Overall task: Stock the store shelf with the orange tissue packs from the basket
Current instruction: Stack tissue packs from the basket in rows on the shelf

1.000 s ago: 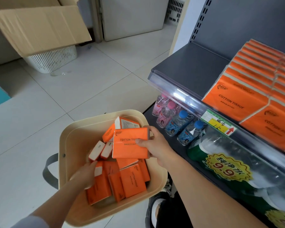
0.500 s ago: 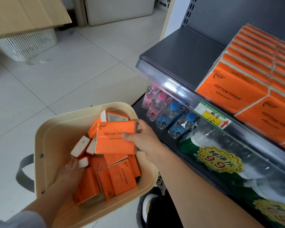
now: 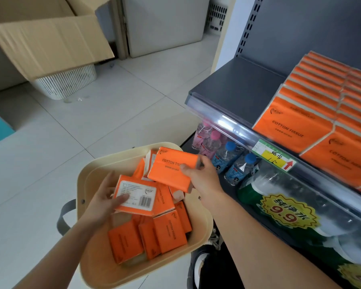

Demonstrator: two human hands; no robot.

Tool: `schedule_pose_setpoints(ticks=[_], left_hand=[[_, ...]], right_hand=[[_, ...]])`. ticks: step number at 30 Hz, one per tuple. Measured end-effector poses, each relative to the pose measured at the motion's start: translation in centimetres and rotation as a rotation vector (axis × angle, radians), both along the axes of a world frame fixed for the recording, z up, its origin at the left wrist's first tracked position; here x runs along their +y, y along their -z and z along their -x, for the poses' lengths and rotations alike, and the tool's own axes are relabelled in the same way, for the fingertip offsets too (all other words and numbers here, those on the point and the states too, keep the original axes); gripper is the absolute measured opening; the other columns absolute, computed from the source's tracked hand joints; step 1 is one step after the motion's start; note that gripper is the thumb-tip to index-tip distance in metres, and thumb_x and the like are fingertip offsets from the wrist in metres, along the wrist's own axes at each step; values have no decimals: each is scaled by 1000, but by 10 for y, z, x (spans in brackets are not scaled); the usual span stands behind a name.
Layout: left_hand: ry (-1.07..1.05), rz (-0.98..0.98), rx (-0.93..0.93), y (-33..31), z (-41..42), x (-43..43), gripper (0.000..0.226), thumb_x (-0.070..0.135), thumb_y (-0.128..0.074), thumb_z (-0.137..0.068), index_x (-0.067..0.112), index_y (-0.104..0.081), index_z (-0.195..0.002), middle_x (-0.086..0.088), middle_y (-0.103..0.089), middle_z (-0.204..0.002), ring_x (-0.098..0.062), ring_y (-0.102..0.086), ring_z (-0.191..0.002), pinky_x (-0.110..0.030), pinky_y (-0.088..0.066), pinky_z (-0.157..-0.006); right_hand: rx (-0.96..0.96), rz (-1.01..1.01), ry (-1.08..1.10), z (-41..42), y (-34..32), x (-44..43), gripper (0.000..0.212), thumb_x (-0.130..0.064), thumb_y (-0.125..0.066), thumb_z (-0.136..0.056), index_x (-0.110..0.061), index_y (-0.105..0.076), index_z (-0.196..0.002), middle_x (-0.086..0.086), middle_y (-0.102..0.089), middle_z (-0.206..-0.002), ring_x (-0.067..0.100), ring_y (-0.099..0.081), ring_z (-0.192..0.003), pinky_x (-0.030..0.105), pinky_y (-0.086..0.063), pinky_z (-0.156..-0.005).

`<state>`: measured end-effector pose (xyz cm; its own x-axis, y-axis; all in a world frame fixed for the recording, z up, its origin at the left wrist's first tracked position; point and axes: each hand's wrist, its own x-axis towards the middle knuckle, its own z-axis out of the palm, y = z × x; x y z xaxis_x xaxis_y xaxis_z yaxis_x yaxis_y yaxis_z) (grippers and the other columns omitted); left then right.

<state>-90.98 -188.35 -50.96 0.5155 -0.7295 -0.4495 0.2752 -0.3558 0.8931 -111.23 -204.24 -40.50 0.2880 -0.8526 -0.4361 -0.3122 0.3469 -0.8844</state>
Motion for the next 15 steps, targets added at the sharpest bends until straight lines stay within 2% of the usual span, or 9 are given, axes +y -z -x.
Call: schedule_pose_setpoints(ticks=[3,5,6,7,8,10,12,14,15], left_hand=[[90,93,84,-25,2,-2,71,14,-85,-48,10,-57,-113,-28,-65,-106,-40,-66,-88,-47,-54,-75],[132,151,4,-42,6,-3,54,12,-81,-45,14,-64,-96,-25,-67,-95,-35,-64,-76,-45,-49,-67],[134,164,-67,-51,9,-3,43,8,-78,-47,23,-68,-87,-13,-68,-90,-27,-65,-70,-40,-49,-63],[128,168,-157,-61,14,-4,40,5,-76,-49,30,-70,-80,0,-66,-94,-11,-65,-70,-33,-51,-61],[127,171,-274,-68,17,-6,44,3,-77,-51,38,-71,-77,6,-59,-103,0,-62,-78,-25,-52,-66],[155,135,-457,-81,27,-6,66,-8,-81,-56,53,-68,-78,7,-45,-118,0,-51,-104,-13,-47,-77],[202,150,-558,-91,38,-5,82,-16,-72,-67,64,-61,-81,11,-41,-121,2,-46,-106,-4,-46,-70],[247,133,-624,-97,47,-3,79,-10,-69,-74,67,-57,-85,10,-40,-125,0,-45,-109,-3,-42,-73],[240,140,-632,-101,51,-3,67,-1,-72,-75,64,-59,-87,7,-39,-128,-4,-44,-113,-5,-41,-77]], right_hand=[[-82,-12,56,8,-14,3,32,-17,-70,-86,-21,-55,-115,0,-63,-110,12,-63,-91,20,-49,-60],[-172,-38,90,16,-27,4,31,-11,-69,-87,-18,-55,-115,-1,-63,-103,7,-62,-81,14,-48,-48],[-190,-34,96,20,-31,4,32,-11,-69,-87,-18,-54,-116,-1,-64,-103,8,-63,-82,16,-51,-52],[-175,-21,91,24,-32,4,34,-13,-69,-87,-20,-54,-116,0,-64,-106,10,-64,-86,22,-56,-61],[-158,-8,87,27,-33,4,33,-16,-70,-86,-22,-55,-115,0,-65,-109,13,-65,-90,30,-58,-72],[-152,-13,93,34,-33,7,28,-18,-71,-86,-26,-57,-108,0,-65,-108,17,-65,-94,41,-56,-84],[-146,-29,94,40,-31,10,28,-17,-71,-85,-26,-57,-108,0,-65,-108,19,-65,-95,44,-55,-86],[-122,-34,84,46,-28,13,31,-17,-71,-85,-25,-56,-111,0,-64,-109,19,-64,-96,43,-55,-83],[-111,-32,86,48,-27,14,31,-18,-71,-85,-25,-55,-111,0,-64,-109,19,-64,-96,41,-55,-80]])
